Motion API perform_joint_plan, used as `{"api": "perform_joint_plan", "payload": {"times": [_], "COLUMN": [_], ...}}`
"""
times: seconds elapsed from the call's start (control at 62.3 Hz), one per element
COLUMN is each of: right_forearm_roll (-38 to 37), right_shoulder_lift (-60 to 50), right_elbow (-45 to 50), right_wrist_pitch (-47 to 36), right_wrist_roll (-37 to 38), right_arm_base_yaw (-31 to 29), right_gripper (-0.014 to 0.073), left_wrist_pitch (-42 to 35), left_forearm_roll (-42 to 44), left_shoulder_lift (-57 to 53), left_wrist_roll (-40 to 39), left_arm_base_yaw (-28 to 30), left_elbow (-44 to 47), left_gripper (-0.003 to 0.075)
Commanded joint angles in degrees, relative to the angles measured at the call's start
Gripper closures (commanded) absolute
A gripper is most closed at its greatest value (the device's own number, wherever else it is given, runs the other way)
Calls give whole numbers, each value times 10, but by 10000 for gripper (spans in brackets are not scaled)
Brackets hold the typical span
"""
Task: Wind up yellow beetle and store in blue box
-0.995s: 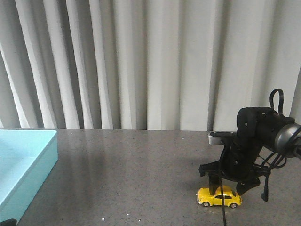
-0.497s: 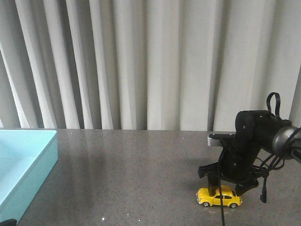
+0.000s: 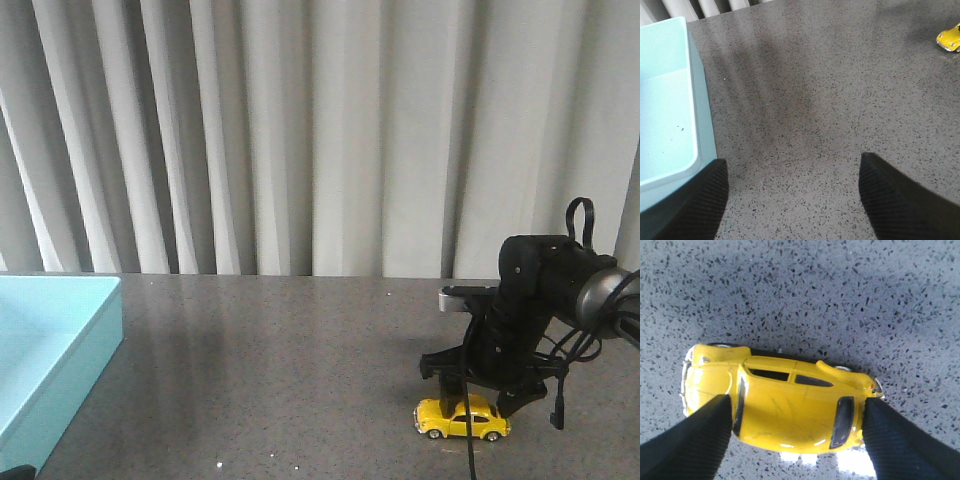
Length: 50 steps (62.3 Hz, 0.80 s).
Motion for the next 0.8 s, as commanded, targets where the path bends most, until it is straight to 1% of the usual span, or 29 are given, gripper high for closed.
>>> {"api": "perform_joint_plan", "payload": {"times": [0.0, 0.289, 0.449, 0.786], "right_forearm_roll": [4, 12, 32, 33], "right_shoulder_lift": [-21, -19, -16, -14], "right_elbow": [-11, -11, -11, -11], "right_wrist_pitch": [1, 9, 20, 24], "right_wrist_roll": [-11, -24, -42, -81], "right_arm_base_yaw": [-1, -9, -37, -108], "right_gripper": [67, 67, 67, 67], "left_wrist_pitch": [-35, -29, -27, -27], "left_forearm_roll": [-4, -4, -4, -4], "left_shoulder_lift": [-1, -1, -1, -1], "left_wrist_roll": [0, 0, 0, 0], "left_arm_base_yaw": [-4, -4, -4, -4], "left_elbow": [-12, -12, -12, -12], "left_gripper": [185, 185, 185, 185]}}
